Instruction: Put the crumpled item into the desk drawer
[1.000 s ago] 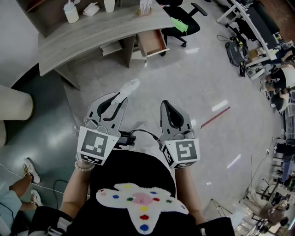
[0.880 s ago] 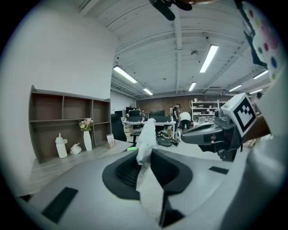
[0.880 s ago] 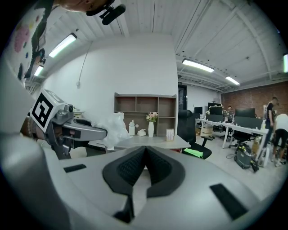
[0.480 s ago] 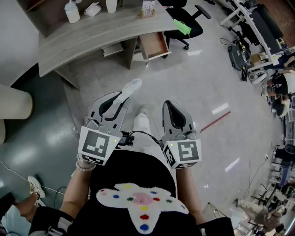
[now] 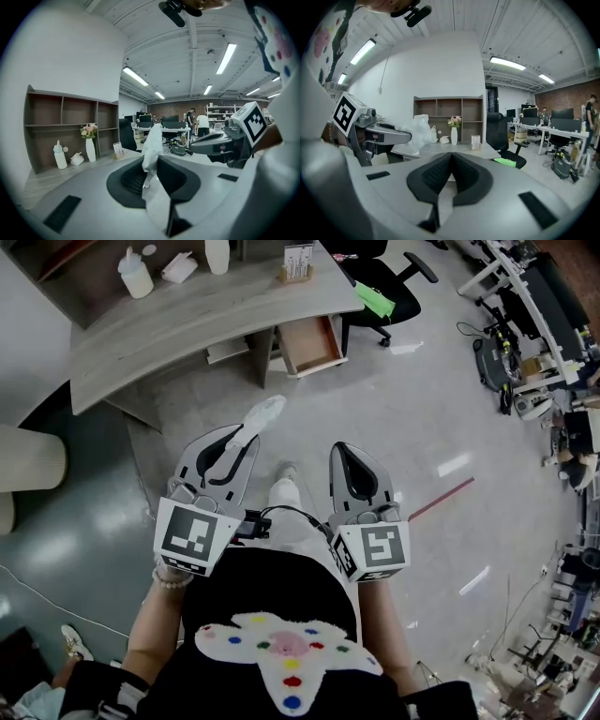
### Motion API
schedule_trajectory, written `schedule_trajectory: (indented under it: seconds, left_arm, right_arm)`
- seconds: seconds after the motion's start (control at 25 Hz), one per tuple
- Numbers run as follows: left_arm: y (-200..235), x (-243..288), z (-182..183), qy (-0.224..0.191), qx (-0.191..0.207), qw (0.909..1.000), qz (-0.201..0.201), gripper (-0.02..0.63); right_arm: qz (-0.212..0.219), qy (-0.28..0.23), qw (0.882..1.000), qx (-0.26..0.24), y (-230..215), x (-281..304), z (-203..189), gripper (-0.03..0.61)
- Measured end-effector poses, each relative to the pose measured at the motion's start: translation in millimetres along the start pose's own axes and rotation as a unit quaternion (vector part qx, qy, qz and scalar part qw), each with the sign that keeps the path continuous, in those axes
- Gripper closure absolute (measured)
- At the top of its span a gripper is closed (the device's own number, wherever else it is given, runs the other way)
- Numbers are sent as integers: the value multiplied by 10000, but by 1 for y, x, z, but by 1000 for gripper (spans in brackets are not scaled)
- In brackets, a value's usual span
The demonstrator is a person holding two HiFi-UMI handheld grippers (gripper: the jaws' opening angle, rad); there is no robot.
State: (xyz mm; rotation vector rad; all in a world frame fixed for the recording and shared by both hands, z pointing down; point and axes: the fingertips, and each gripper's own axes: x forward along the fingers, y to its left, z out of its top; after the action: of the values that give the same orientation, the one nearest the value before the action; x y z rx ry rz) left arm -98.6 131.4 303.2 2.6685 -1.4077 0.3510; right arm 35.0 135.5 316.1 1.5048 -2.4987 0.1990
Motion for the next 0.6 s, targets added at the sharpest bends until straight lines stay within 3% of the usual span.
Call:
schedule_trajectory:
  seconds: [0.6]
  left_arm:
    - [30,115,29,48,-184,9993,323,541]
  right_arm:
    - [262,138,9995,75,-102,81,11,575]
